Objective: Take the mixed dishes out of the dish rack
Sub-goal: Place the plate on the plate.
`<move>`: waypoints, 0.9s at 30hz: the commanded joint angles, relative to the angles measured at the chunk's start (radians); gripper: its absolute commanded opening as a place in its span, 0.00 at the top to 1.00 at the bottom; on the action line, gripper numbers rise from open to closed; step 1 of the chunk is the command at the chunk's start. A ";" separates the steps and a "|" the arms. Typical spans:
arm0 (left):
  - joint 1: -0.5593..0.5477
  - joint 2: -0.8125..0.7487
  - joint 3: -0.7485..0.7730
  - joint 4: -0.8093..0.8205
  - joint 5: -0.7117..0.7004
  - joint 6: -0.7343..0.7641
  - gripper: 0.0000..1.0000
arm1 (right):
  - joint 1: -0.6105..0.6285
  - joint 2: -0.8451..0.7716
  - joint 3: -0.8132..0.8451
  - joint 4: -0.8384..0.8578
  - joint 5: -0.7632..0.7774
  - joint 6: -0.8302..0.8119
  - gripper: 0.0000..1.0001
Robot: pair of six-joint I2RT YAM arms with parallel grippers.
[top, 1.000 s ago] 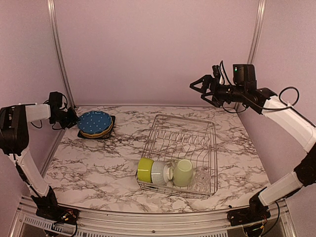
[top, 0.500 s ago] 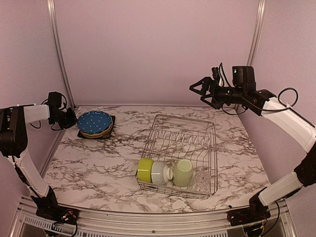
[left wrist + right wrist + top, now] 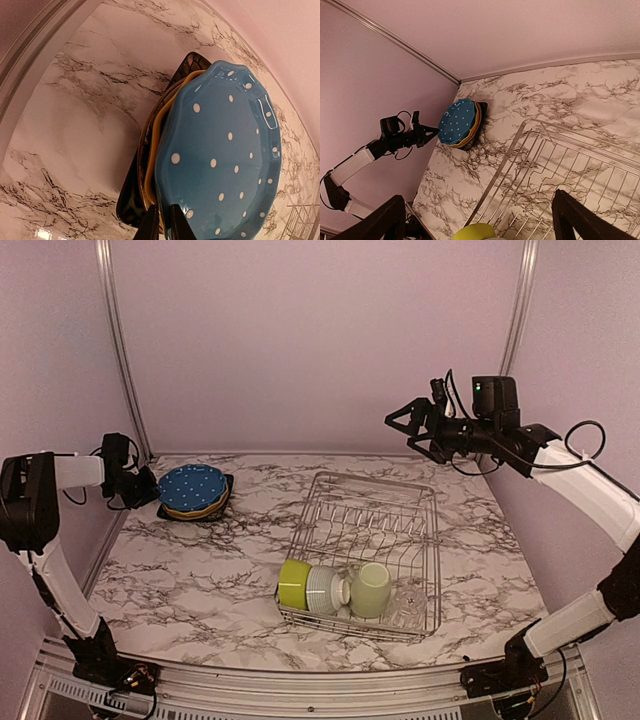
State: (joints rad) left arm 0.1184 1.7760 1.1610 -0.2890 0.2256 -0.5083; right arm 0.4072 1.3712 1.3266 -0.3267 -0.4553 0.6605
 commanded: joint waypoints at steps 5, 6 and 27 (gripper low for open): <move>-0.001 0.029 -0.023 -0.010 -0.018 0.032 0.91 | -0.003 -0.021 -0.008 0.025 -0.006 0.017 0.02; 0.000 0.024 -0.023 -0.013 -0.020 0.035 0.91 | -0.004 -0.022 -0.009 0.025 -0.007 0.017 0.02; -0.056 -0.291 0.027 -0.049 -0.053 0.064 0.01 | 0.077 -0.023 0.107 -0.230 -0.038 -0.213 0.02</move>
State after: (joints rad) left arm 0.0978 1.5558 1.1770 -0.3424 0.1802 -0.4641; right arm 0.4206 1.3693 1.3651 -0.4362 -0.4995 0.5552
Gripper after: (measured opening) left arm 0.984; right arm 0.985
